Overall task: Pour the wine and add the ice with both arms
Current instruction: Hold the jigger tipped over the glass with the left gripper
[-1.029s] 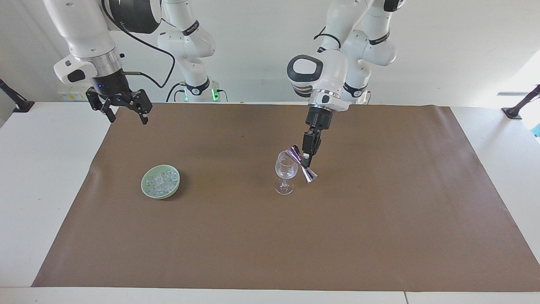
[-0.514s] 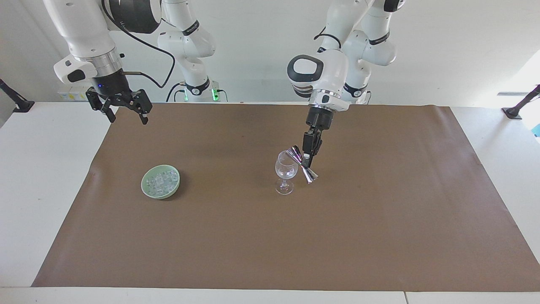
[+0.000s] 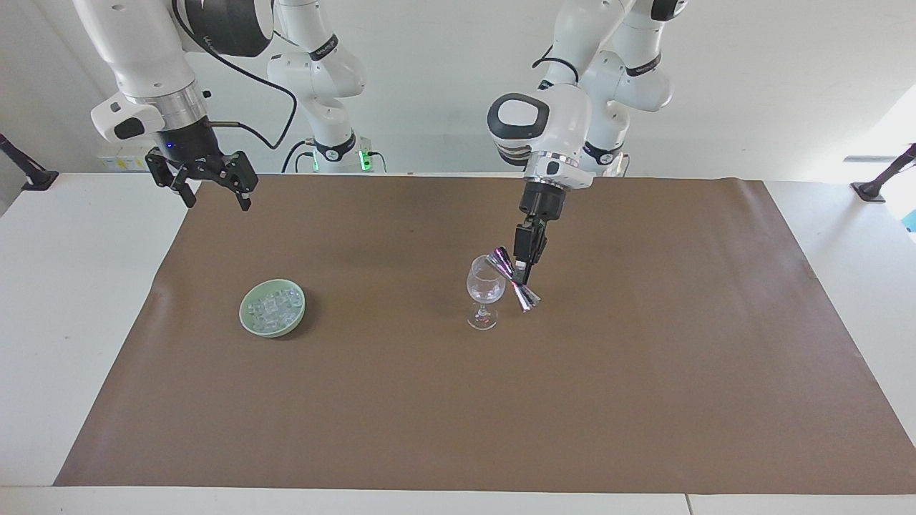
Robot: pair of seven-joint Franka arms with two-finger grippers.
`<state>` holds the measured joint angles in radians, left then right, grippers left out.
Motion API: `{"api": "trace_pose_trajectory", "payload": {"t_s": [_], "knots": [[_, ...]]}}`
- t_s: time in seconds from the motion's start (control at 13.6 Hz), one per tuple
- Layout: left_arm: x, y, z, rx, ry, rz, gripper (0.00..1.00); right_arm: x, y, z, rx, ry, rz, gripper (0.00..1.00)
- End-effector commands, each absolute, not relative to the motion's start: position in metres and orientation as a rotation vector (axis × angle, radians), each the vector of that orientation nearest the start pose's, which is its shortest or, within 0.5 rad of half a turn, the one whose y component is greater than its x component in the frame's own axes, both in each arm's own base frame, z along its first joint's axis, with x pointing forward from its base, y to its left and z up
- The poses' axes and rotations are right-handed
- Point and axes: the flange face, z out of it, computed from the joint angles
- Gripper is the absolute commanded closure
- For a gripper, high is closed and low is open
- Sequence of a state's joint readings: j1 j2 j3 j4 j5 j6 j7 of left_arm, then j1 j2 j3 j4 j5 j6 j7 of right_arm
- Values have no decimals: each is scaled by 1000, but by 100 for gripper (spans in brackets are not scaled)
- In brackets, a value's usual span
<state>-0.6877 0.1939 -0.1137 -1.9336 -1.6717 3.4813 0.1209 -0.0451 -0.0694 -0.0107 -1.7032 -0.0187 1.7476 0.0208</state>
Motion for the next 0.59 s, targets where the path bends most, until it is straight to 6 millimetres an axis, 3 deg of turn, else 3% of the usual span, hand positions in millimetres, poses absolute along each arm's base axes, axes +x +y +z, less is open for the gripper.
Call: {"api": "trace_pose_trajectory", "payload": {"t_s": [0.0, 0.51], "knots": [[487, -324, 451, 1987, 1012, 823, 100, 541, -34, 616, -3139, 96, -195, 0], [490, -325, 453, 1998, 984, 842, 100, 540, -38, 616, -3140, 96, -188, 0]]}}
